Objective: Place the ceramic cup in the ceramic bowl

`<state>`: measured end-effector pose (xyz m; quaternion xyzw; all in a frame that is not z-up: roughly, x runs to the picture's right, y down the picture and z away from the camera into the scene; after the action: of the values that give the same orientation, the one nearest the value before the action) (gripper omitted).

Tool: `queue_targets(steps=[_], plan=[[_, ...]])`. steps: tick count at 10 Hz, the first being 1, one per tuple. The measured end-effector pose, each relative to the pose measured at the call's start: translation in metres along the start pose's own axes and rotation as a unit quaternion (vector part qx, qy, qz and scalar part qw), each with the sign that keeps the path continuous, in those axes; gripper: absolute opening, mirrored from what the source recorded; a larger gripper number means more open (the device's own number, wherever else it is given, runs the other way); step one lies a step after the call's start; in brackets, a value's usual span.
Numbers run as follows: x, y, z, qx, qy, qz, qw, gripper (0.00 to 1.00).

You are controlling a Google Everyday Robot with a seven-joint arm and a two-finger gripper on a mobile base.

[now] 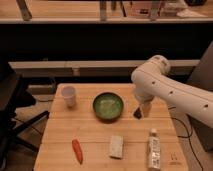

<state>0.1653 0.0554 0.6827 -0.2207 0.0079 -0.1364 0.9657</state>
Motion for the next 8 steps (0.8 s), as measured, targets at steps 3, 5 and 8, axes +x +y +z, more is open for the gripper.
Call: queue_targets(steps=[3, 5, 8], plan=[[-0.035, -0.014, -0.008, 0.011, 0.003, -0.029, 0.9995, 0.8], [-0.06, -0.024, -0.015, 0.017, 0.004, -0.052, 0.9985, 0.8], [-0.073, -0.032, -0.02, 0.021, 0.005, -0.081, 0.9965, 0.8]])
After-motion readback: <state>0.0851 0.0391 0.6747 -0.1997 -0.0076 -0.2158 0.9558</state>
